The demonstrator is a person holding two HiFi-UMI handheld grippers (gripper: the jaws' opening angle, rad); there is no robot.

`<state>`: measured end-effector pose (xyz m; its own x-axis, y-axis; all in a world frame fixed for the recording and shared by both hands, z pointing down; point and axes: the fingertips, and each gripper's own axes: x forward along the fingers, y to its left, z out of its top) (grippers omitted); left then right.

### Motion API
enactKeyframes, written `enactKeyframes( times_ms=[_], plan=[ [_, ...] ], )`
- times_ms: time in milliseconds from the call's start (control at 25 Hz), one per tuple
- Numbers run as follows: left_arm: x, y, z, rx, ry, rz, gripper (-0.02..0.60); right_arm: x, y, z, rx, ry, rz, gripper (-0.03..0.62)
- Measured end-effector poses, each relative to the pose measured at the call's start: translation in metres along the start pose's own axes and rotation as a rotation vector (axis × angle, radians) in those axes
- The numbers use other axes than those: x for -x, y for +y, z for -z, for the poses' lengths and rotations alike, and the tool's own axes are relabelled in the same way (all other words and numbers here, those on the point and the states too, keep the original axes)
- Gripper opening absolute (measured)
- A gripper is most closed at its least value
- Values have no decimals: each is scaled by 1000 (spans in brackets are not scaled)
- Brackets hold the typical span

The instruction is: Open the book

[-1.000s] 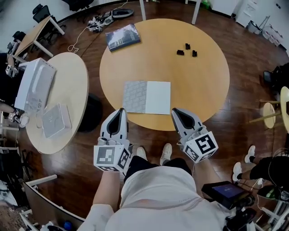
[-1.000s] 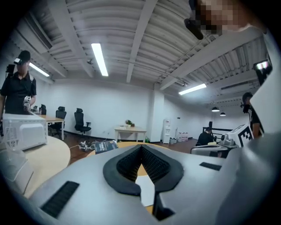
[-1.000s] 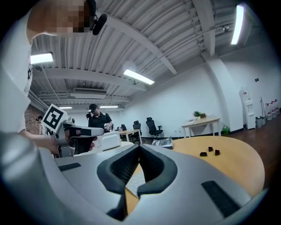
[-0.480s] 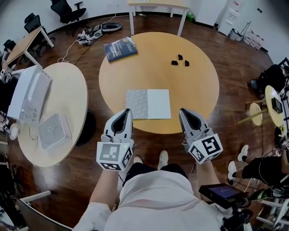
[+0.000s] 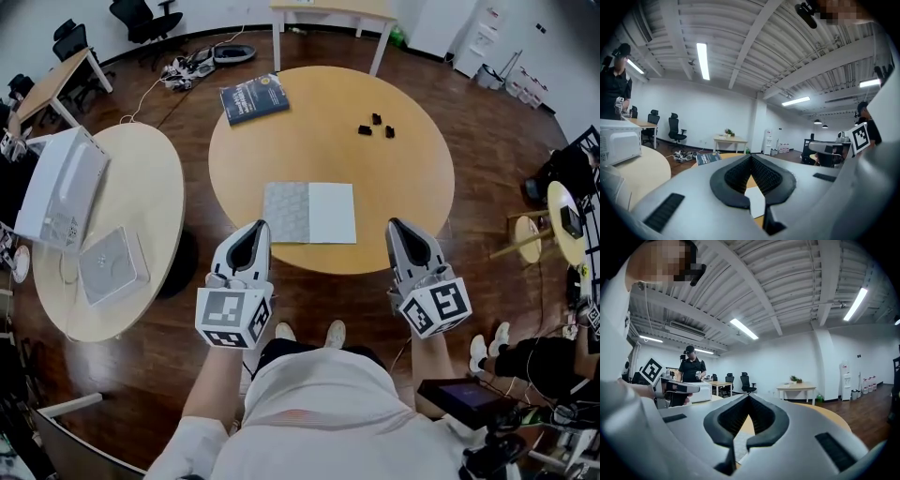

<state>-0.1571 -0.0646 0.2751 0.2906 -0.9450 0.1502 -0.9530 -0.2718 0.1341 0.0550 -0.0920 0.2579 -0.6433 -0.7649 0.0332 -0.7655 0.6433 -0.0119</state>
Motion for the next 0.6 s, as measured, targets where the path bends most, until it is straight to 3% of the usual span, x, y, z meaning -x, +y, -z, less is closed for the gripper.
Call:
enactKeyframes(
  times_ms=[600],
  plan=[
    [-10, -27, -8, -3, -24, -11, 11, 8, -17, -3, 7, -13, -31, 3]
  ],
)
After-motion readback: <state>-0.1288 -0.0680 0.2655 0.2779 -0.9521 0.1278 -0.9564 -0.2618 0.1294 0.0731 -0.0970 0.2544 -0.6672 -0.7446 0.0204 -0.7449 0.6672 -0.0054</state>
